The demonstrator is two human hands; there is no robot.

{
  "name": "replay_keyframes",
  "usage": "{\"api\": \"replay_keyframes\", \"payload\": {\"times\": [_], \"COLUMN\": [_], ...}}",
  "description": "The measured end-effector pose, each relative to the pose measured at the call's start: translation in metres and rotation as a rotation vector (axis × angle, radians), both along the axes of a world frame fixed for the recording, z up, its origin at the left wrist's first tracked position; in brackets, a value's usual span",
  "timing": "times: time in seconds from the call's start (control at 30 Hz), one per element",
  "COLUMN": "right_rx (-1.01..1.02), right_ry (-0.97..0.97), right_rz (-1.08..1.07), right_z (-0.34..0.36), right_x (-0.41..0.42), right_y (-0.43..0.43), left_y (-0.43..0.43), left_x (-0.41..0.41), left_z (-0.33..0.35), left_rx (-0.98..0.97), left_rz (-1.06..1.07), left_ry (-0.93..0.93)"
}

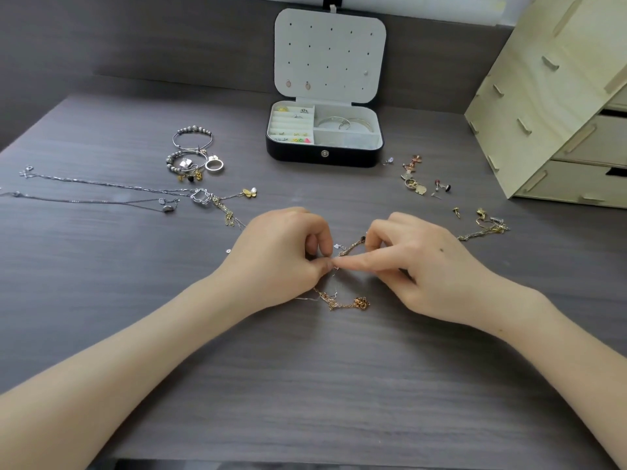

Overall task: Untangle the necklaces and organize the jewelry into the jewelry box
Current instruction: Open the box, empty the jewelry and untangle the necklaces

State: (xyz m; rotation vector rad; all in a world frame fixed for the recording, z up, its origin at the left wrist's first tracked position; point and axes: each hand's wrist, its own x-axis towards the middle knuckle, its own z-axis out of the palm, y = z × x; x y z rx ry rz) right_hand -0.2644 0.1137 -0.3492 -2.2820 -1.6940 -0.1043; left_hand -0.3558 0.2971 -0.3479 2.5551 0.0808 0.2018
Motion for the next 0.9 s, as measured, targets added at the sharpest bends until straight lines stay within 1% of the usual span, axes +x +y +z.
{"api": "replay_keyframes", "payload": {"times": [0.13, 0.3, 0.47, 0.73, 0.9], "right_rx": [-0.028, 0.005, -0.028, -0.052, 0.003], "right_ry": [-0.060, -0.061, -0.026, 0.010, 0.037], "right_rz": [0.012, 0.001, -0.042, -0.052, -0.151], "right_z": [0.001, 0.010, 0.014, 0.014, 0.017], "right_x": [0.000, 0.001, -0.002, -0.005, -0.008], "right_y": [-0.005, -0.013, -0.020, -0.024, -0.022], "left_y": [0.002, 0.001, 0.002, 0.003, 0.000], "left_x": [0.001, 0.001, 0.001, 0.001, 0.006], "left_z": [-0.001, -0.002, 0.000, -0.001, 0.002], "left_rx": [-0.036, 0.027, 0.070, 0.102, 0.021], "left_rz": [0.016, 0.093, 0.097, 0.094, 0.031], "left_ry": [0.010, -0.032, -0.027, -0.038, -0.042]}}
